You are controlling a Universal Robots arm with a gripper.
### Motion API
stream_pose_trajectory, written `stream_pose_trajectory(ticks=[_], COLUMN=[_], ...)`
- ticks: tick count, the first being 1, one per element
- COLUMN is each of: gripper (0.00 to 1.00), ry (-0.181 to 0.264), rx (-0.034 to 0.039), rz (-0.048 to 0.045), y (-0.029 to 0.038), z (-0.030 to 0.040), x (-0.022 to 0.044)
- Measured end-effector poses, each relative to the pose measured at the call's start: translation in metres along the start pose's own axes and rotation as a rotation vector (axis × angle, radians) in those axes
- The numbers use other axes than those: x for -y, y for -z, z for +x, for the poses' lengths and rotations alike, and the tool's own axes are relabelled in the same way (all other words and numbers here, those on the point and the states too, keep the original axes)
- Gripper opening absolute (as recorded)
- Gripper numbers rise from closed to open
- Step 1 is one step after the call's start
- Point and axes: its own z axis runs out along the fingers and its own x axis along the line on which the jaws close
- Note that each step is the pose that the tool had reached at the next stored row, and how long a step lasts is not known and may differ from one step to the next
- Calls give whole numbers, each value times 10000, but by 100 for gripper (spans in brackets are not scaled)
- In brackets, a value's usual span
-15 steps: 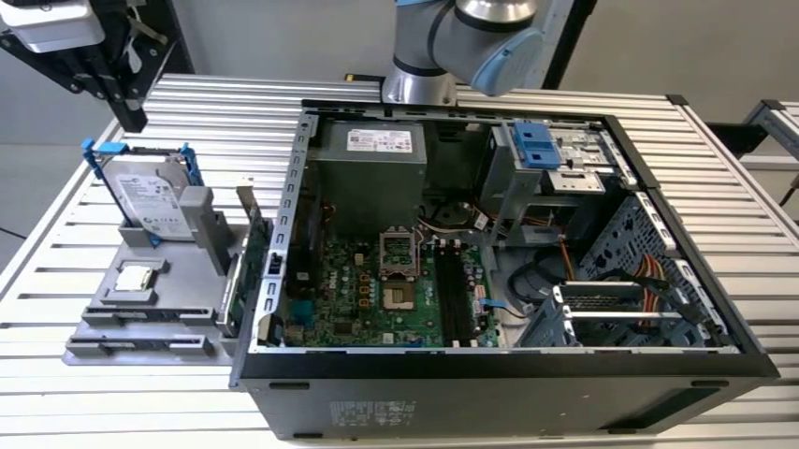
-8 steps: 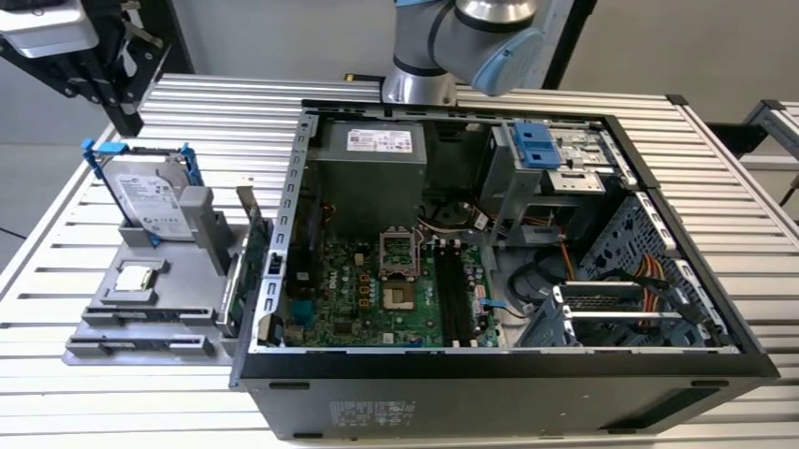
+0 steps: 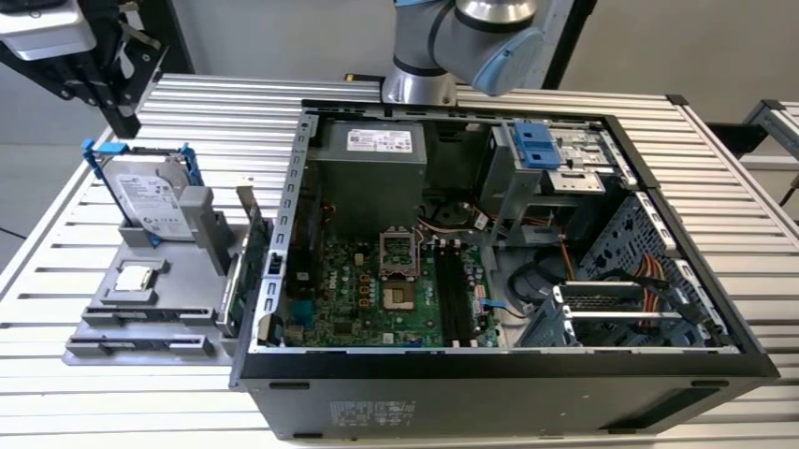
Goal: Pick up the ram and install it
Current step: 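Reach for the ram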
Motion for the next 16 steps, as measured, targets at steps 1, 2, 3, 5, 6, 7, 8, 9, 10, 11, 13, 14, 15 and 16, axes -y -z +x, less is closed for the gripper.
stream_pose_trajectory(ticks=[1,2,3,5,6,7,8,9,10,11,13,14,15,16], gripper=[0,0,0,0,0,0,0,0,0,0,0,0,0,0], ry=[16,29,40,63,74,86,98,110,122,135,156,166,176,186], rx=[-1,-1,-2,-3,-4,-4,-5,-5,-6,-6,-8,-8,-9,-9], rz=[0,0,0,-1,-1,-1,-1,-2,-2,-2,-2,-3,-2,-2], y=[0,1,1,1,1,2,2,2,2,2,3,3,4,4], z=[1,1,2,3,4,5,5,6,7,8,10,11,12,12], x=[4,7,11,17,21,25,29,33,38,44,55,61,67,74])
